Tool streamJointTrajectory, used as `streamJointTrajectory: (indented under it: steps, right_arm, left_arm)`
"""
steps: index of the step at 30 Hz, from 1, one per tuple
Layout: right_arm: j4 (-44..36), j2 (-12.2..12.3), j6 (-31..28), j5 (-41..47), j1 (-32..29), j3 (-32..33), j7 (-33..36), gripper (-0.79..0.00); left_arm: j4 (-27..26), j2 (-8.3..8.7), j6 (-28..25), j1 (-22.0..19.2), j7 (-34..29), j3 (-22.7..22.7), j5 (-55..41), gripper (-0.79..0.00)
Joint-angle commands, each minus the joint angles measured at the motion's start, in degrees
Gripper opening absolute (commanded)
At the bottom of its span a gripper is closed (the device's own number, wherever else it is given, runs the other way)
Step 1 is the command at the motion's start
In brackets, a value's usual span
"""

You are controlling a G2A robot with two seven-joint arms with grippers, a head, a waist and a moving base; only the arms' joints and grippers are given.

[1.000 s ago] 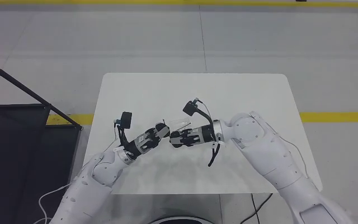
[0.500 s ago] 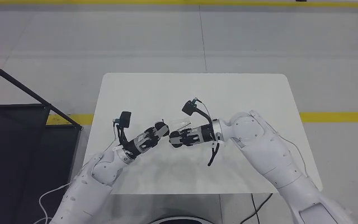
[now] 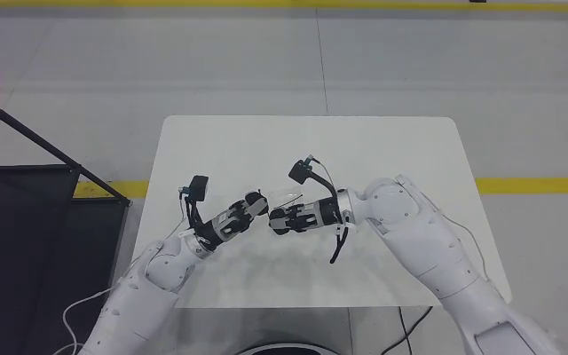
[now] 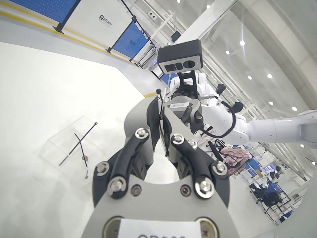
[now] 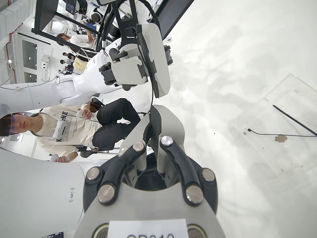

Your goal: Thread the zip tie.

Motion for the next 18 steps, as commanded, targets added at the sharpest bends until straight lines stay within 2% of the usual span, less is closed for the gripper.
streamJointTrajectory:
  steps: [1,14,18]
  right_arm:
    - [0.08,-0.02,-0.09,-0.10,0.02,-0.05,0.10,-0.785]
    - [0.28,-0.12,-0.66,-0.21,0.06,-0.06,0.53,-0.785]
    - [0.22,-0.12,-0.63,-0.23,0.01,0.01,0.58,-0.785]
  left_arm:
    - [0.12,-0.05,-0.02,-0.06,-0.23,0.03,-0.21,-0.659]
    - [1.35,-0.28,-1.29,-0.85,-2.85,0.46,-2.87,-0.653]
    - [1.56,-0.36,-1.40,-0.93,-3.07,0.40,-3.18,-0.723]
